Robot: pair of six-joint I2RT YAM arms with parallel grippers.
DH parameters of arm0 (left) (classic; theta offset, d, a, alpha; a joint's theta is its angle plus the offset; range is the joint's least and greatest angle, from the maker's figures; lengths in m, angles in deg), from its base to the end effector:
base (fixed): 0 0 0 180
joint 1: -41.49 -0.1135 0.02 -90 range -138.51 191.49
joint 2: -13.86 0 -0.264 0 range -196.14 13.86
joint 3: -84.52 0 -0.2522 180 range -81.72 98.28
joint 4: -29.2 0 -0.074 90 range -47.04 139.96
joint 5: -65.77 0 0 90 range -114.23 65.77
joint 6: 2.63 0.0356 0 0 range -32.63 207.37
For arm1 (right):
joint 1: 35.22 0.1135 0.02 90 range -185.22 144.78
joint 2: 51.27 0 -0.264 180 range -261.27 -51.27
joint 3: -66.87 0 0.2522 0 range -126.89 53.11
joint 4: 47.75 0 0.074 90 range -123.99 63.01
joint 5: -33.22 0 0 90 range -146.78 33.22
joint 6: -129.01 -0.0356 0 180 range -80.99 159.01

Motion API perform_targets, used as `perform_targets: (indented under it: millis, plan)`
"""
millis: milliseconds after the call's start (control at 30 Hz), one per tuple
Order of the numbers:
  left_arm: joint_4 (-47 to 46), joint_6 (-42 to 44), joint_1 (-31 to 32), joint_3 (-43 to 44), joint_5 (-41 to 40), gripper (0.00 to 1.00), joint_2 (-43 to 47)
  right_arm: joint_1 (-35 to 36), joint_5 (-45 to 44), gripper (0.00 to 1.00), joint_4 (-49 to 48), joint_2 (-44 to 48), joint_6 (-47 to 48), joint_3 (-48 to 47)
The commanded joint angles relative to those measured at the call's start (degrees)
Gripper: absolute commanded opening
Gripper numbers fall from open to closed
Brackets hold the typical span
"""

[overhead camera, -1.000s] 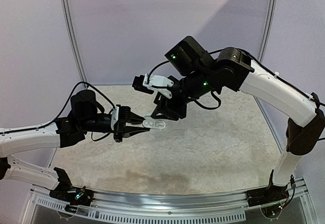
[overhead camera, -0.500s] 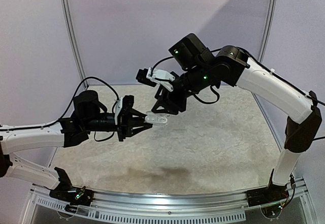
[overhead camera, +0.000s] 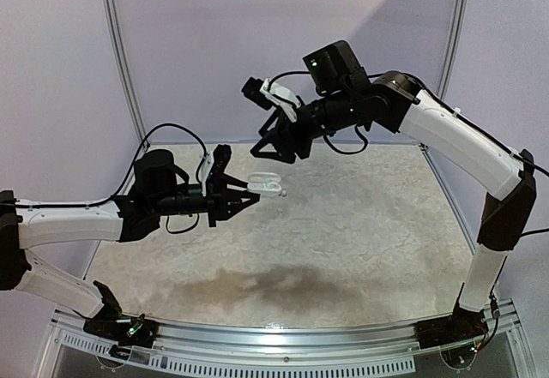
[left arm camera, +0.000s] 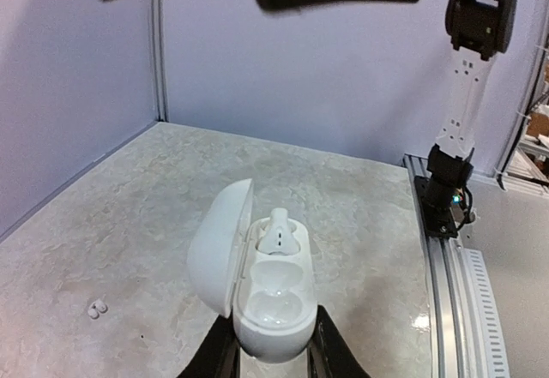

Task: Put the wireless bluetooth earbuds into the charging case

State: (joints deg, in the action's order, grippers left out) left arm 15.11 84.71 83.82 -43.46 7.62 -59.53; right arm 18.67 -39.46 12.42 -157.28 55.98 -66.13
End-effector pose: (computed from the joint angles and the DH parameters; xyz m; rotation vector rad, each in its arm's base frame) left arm 0.1964 -0.2043 0.2614 1.0011 1.4878 -1.0443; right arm 0.2318 0.3358 0.4226 -1.4201 1.6840 0.6932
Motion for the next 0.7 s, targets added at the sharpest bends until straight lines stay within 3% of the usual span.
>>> perform_targets:
  millis: [0, 167, 300, 533, 667]
  plan:
    - [-2.93, -3.69, -2.64, 1.84, -2.25, 0.00, -1.27, -6.81, -3.15, 0.59, -11.96, 1.14, -11.96, 3.22]
    - [-2.61, -3.69, -5.14, 1.65, -3.99, 0.00, -1.62, -13.28, -14.18, 0.58, -15.08, -4.19, -25.48, 4.08]
    - [-1.55, -3.20, -7.21, 1.02, -5.09, 0.00, -0.94, -13.78, -21.31, 0.57, -13.97, -12.30, -29.12, 0.66]
    - [-1.36, -2.73, -9.92, -0.26, -5.32, 0.00, 0.05, -13.80, -26.03, 0.54, -10.80, -29.10, -34.24, -9.36]
    - [-1.83, -2.66, -10.82, -0.52, -5.02, 0.00, -0.07, -13.74, -26.05, 0.63, -12.65, -35.39, -35.09, -11.18]
